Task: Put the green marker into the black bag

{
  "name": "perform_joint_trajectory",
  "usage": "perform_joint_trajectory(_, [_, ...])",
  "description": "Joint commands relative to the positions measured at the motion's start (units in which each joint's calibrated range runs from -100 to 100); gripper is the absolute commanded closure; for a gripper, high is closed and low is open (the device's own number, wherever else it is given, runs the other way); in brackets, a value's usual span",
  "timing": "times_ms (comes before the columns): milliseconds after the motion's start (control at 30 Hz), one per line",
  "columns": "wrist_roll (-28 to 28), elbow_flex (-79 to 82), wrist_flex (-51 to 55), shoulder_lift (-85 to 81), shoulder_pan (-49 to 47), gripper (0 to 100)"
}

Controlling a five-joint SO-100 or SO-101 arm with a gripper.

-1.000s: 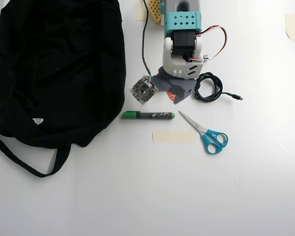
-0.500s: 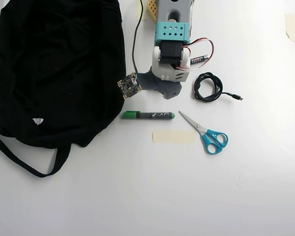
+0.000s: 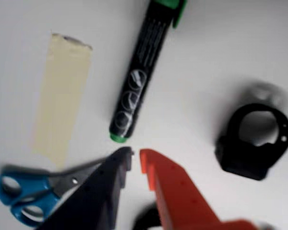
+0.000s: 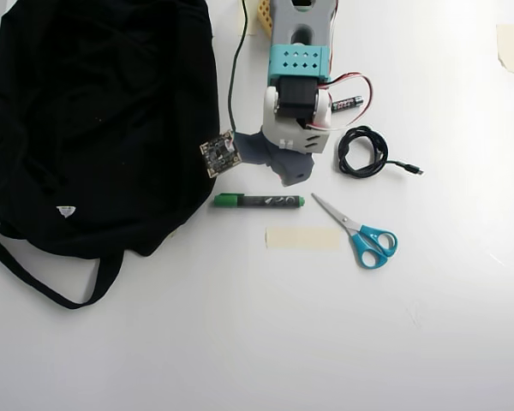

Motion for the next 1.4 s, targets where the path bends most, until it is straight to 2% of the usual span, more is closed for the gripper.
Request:
perform_joint_trajectory(0, [-1.57, -5.74, 0.29, 1.94, -0.12, 97])
perform_joint_trajectory(267, [-5.35, -7.99, 0.37, 3.77, -0.49, 96])
perform_joint_trajectory(467, [-6.13, -7.54, 0.37, 3.85, -0.35, 83])
perform_joint_trajectory(567, [-7.34, -7.27, 0.46, 3.85, -0.27, 81])
perform_joint_trajectory(867, [-8.34, -8.61, 2.27, 6.67, 0.03, 80])
perform_joint_trajectory(1367, [-8.28, -21.55, 2.70, 17.54, 0.63, 80])
